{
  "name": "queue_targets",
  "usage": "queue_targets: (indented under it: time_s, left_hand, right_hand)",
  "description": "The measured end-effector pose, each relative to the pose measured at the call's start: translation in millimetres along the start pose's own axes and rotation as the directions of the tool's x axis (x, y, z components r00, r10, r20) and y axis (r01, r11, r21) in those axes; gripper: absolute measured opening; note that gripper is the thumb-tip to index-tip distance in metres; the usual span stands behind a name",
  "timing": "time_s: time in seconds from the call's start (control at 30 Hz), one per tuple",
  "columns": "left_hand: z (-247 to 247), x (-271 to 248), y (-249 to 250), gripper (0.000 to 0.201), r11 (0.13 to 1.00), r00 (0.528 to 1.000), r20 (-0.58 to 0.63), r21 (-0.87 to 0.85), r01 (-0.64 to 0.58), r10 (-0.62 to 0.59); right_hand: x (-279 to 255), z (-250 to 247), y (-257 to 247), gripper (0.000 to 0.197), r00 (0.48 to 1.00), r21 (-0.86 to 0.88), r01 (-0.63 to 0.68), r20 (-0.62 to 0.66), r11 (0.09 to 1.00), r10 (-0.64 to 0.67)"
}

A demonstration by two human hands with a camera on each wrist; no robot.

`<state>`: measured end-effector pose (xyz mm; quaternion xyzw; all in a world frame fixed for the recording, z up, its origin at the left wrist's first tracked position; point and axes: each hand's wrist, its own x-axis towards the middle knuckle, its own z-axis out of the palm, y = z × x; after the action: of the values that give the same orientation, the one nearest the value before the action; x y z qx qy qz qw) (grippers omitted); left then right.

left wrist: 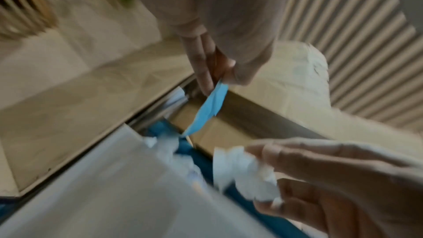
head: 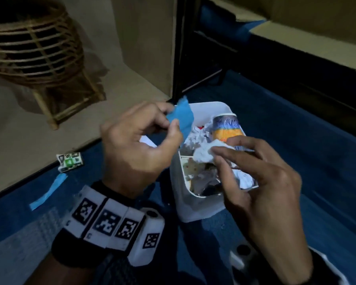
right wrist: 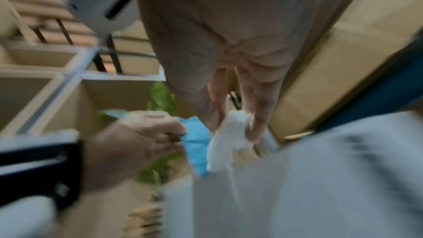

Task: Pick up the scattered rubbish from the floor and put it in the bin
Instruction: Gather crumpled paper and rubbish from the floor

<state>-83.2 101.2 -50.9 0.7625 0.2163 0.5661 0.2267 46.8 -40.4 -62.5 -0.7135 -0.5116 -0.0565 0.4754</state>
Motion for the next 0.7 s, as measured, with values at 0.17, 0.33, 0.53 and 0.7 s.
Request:
queue_targets:
  time_s: [0.17, 0.33, 0.53, 0.7]
  left_hand:
    - [28, -11, 2, 0.022, 0.997, 0.963, 0.258, -0.013, -0.076, 0.077]
    - [45, -23, -6, 0.020, 0.999, 0.847, 0.531, 0.048, -0.015, -0.013]
    - [47, -27, -5, 0.030, 0.940, 0.638, 0.760, 0.296, -0.169, -0.125]
    - [43, -29, 0, 0.029, 0.938, 0.572, 0.815, 0.264, -0.225, -0.092]
  right_hand:
    - [-6, -13, 37, 0.015, 0.986, -0.141, -0.021, 0.163, 0.990, 0.044]
    - [-8, -11, 42, 0.023, 0.960, -0.220, 0.014, 0.276, 0.975, 0.048]
    - [-11, -9, 53, 0.054, 0.871, -0.311, 0.090, 0.485, 0.946, 0.077]
    - [-13, -8, 52, 0.054, 0.864, -0.332, 0.137, 0.500, 0.933, 0.051]
